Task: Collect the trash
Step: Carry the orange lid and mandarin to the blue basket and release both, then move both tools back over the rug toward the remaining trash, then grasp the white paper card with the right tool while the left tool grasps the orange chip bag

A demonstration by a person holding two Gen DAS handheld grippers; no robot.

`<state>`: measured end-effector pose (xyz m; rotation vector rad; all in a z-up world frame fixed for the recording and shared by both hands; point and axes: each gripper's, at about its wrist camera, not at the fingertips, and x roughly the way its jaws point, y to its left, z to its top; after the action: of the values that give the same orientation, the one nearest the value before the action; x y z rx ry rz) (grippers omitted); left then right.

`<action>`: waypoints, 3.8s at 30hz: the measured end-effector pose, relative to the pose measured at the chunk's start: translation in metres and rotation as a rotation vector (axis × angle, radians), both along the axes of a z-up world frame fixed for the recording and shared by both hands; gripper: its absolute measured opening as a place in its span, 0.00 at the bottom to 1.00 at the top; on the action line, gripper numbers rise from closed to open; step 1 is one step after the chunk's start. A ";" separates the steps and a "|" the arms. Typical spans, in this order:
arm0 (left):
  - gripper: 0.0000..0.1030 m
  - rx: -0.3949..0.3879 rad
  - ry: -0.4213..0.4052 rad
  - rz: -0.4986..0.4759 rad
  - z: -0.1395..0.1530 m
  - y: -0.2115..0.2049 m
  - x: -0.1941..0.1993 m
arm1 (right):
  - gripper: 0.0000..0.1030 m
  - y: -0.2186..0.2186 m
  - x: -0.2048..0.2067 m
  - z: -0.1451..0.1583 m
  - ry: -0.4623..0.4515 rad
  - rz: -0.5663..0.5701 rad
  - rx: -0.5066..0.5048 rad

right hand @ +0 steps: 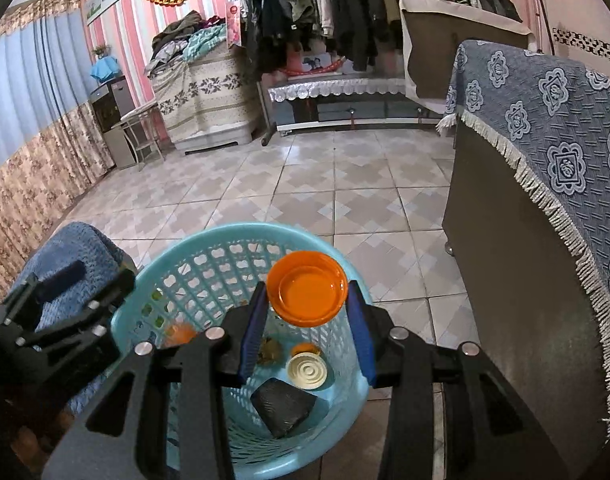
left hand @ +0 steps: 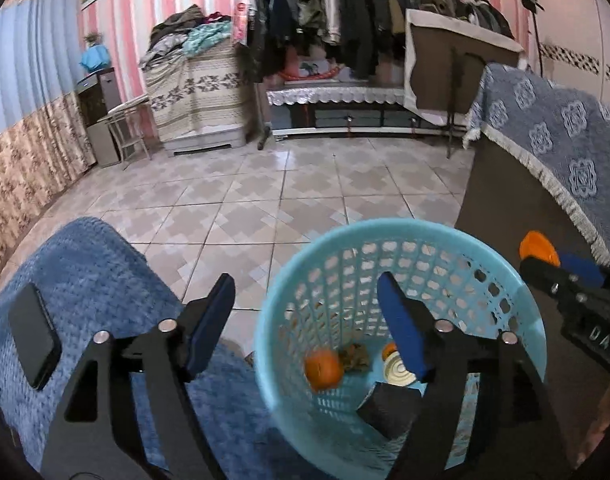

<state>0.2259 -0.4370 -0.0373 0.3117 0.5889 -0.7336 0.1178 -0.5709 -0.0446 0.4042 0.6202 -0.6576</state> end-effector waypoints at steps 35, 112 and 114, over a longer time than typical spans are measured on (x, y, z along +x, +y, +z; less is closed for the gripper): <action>0.94 -0.079 0.000 0.271 0.045 0.114 0.034 | 0.88 0.069 0.053 0.009 0.035 0.099 -0.098; 0.95 0.001 0.089 0.831 -0.024 0.493 -0.054 | 0.02 0.367 0.097 -0.001 -0.076 1.025 0.044; 0.94 0.002 0.095 0.805 -0.027 0.484 -0.054 | 0.02 0.358 0.095 0.001 -0.072 0.991 -0.001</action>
<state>0.1723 0.0468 -0.0638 0.0236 0.7355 0.0295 0.2125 -0.2127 -0.0432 0.0810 0.6609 0.3012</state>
